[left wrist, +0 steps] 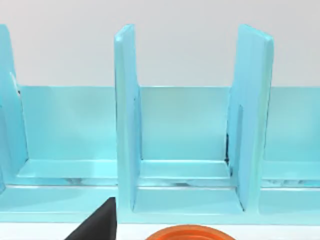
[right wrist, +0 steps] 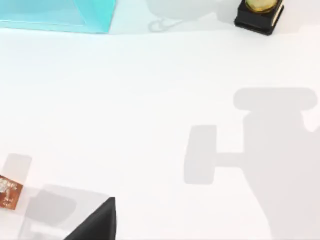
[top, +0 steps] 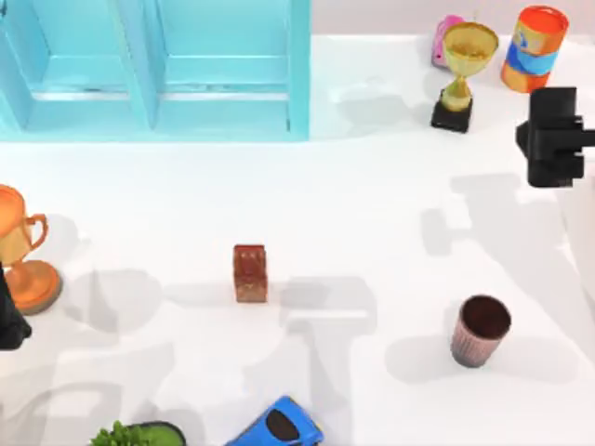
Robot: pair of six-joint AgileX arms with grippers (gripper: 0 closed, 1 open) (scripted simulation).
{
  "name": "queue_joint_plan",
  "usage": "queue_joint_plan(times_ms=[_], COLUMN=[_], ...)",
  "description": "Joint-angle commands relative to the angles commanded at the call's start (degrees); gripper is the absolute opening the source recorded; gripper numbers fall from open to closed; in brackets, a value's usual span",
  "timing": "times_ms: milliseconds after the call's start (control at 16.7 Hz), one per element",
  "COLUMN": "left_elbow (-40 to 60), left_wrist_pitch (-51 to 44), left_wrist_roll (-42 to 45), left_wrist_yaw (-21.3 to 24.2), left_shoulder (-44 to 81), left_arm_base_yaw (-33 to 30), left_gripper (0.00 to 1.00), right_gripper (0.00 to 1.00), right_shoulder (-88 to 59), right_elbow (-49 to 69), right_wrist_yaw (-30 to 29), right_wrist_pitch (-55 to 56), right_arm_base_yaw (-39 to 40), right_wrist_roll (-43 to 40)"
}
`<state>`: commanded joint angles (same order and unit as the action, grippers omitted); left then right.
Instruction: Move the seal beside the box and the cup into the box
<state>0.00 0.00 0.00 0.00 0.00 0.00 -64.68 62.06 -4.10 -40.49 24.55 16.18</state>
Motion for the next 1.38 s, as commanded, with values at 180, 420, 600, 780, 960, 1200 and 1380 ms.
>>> queue_joint_plan(times_ms=[180, 420, 600, 780, 960, 1200, 1380], left_elbow=[0.0, 0.0, 0.0, 0.0, 0.0, 0.0, 0.0], left_wrist_pitch=[0.0, 0.0, 0.0, 0.0, 0.0, 0.0, 0.0], left_wrist_roll=[0.0, 0.0, 0.0, 0.0, 0.0, 0.0, 0.0], left_wrist_yaw=[0.0, 0.0, 0.0, 0.0, 0.0, 0.0, 0.0], left_shoulder=[0.0, 0.0, 0.0, 0.0, 0.0, 0.0, 0.0], left_arm_base_yaw=[0.0, 0.0, 0.0, 0.0, 0.0, 0.0, 0.0], left_gripper=[1.0, 1.0, 1.0, 1.0, 1.0, 1.0, 1.0], right_gripper=[1.0, 1.0, 1.0, 1.0, 1.0, 1.0, 1.0], right_shoulder=[-15.03, -35.73, -51.01, -64.8, -75.14, -80.95, -80.95], right_elbow=[18.75, 42.29, 57.19, 68.86, 76.82, 81.27, 81.27], right_wrist_yaw=[0.07, 0.04, -0.14, -0.39, -0.61, -0.76, -0.76], right_wrist_pitch=[-7.86, -18.55, -26.67, -34.12, -39.97, -43.6, -43.6], right_arm_base_yaw=[5.87, 12.96, 17.5, 21.2, 23.78, 25.22, 25.22], right_wrist_roll=[7.14, 16.66, 23.13, 28.58, 32.51, 34.81, 34.81])
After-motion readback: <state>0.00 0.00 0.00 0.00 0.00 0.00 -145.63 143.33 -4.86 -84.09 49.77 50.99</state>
